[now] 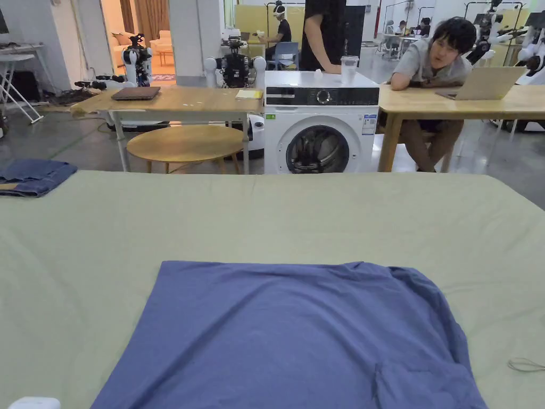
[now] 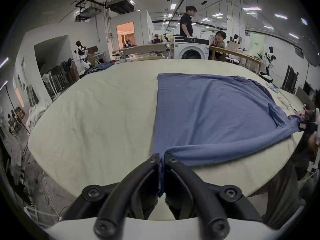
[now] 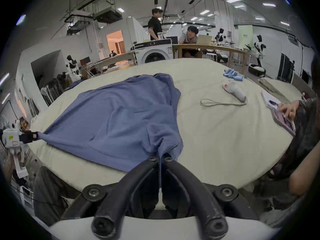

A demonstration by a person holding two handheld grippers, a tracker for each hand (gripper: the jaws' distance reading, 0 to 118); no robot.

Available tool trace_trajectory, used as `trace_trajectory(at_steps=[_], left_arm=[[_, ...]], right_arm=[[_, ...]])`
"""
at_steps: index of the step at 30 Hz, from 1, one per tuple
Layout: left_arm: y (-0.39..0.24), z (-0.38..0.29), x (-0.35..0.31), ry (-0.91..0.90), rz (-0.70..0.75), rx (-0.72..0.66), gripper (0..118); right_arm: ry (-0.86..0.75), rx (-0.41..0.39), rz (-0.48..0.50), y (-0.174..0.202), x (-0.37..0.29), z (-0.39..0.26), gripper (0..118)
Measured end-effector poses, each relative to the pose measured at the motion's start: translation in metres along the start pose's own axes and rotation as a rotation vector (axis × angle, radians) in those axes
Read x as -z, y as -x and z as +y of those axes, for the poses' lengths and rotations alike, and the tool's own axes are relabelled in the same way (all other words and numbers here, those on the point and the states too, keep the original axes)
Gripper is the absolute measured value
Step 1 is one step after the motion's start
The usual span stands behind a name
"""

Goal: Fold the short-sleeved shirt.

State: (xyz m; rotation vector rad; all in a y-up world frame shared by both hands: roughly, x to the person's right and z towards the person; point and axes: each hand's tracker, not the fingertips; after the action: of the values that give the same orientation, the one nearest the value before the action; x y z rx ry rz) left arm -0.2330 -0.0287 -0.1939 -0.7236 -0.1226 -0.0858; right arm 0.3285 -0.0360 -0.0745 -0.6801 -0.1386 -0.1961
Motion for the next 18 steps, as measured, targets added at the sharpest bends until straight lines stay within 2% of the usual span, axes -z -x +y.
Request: trace_trajectory(at_steps=[12,13,14,15,16,17,18], left_arm=[[-0.001,-0.014,0.01,0.044,-0.022,-0.031,0],[0.0,-0.015,0.011,0.049,-0.031,-0.041,0],[0.001,-0.015,0.01,0.058,-0.045,-0.05,6],[0.002,-0.015,0.011,0.075,-0.074,-0.063,28],[0.003,-0.015,0.011,0.084,-0.086,-0.075,70],[0.003,-0.016,0.011,0.08,-0.079,-0.079,70],[0.003,-0.017,0.011,0.086,-0.081,-0.088,84]], right_arm=[[0.042,0.013,-0.013,-0.016,0.021,-0.01,0],[0.045,0.027,-0.009,-0.016,0.021,-0.01,6],[0.053,0.048,0.01,-0.017,0.021,-0.01,21],[0.057,0.059,0.017,-0.017,0.02,-0.01,50],[0.055,0.06,0.003,-0.016,0.018,-0.01,89],[0.057,0.064,0.0,-0.016,0.018,-0.01,89],[0.066,0.066,-0.01,-0.016,0.018,-0.01,99]])
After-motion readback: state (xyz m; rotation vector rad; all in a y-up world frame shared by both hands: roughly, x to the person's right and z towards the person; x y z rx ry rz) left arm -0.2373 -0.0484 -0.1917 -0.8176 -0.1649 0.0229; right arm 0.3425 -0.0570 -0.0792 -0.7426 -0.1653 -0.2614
